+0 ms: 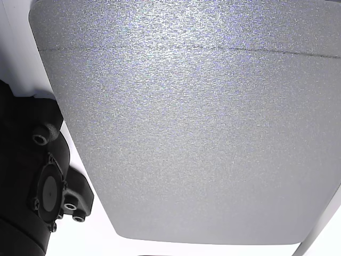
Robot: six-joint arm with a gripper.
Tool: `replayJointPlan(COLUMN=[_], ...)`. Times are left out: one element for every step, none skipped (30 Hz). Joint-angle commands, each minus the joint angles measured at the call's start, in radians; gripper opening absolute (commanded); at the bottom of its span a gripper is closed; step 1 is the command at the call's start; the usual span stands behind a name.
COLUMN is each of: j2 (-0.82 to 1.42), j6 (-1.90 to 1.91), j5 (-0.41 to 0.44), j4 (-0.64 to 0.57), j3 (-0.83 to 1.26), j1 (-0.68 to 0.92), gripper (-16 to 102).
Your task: Grab top frame and put it into gray box.
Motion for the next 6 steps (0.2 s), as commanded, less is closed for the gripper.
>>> replayJointPlan(j2=[0.023,0.023,0.023,0.023,0.023,0.023], j6=[-0.002,-0.002,-0.002,-0.002,-0.002,-0.002], j5=[0.002,0.002,0.002,0.002,0.002,0.002], j4=[-0.006,-0.006,-0.006,-0.006,-0.006,-0.006], j3=[-0.023,-0.023,-0.023,-0.023,-0.023,-0.023], j1=[-0.009,-0.009,-0.009,-0.009,-0.009,-0.009], gripper=[100,100,100,100,100,100])
